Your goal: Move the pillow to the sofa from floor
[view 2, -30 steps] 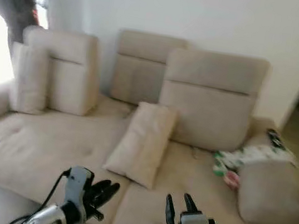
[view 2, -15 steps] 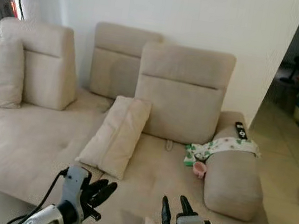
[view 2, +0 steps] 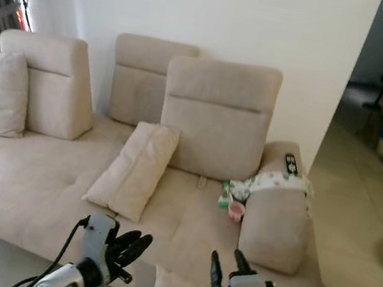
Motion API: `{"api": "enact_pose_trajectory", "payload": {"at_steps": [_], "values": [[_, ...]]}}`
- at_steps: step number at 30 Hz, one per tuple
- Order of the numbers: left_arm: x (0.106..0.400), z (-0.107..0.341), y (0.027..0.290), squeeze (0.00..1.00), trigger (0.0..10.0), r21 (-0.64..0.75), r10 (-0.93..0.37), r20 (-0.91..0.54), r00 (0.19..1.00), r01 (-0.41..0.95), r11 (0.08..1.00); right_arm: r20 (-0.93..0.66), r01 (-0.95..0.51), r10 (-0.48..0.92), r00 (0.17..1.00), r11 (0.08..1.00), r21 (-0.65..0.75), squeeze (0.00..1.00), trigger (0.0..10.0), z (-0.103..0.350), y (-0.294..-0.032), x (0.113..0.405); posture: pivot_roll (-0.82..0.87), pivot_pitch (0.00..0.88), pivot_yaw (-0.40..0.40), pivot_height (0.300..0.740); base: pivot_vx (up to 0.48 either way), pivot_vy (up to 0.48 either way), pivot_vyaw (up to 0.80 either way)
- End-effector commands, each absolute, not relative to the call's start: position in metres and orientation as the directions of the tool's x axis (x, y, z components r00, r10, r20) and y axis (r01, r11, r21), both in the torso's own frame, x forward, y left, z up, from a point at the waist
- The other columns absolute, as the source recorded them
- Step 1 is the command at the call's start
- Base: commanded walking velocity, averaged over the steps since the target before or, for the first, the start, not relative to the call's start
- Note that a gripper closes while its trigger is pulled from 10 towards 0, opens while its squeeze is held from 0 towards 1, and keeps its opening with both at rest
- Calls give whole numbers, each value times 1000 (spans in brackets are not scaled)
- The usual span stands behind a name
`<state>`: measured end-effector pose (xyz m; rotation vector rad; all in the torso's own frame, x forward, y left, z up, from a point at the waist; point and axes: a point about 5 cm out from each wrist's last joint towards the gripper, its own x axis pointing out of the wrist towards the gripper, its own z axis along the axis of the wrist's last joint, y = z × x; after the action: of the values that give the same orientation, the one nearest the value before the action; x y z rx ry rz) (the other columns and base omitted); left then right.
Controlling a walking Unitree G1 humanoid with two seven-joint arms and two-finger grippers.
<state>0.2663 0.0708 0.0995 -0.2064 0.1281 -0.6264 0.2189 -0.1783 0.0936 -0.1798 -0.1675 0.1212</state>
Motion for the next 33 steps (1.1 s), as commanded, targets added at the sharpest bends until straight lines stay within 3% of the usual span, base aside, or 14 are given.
{"api": "enact_pose_trajectory", "payload": {"at_steps": [1, 33], "values": [[267, 95, 80, 0, 10000, -215, -569, -83, 818, 543, 812, 145, -119, 147, 979, 976, -184, 0, 10000, 92, -173, 220, 124, 0, 70, 740, 0, 0, 0], [268, 87, 87, 0, 10000, -132, -579, -49, 814, 569, 812, 122, -177, 207, 971, 960, -215, 0, 10000, 86, -172, 221, 129, 0, 65, 740, 0, 0, 0]]}}
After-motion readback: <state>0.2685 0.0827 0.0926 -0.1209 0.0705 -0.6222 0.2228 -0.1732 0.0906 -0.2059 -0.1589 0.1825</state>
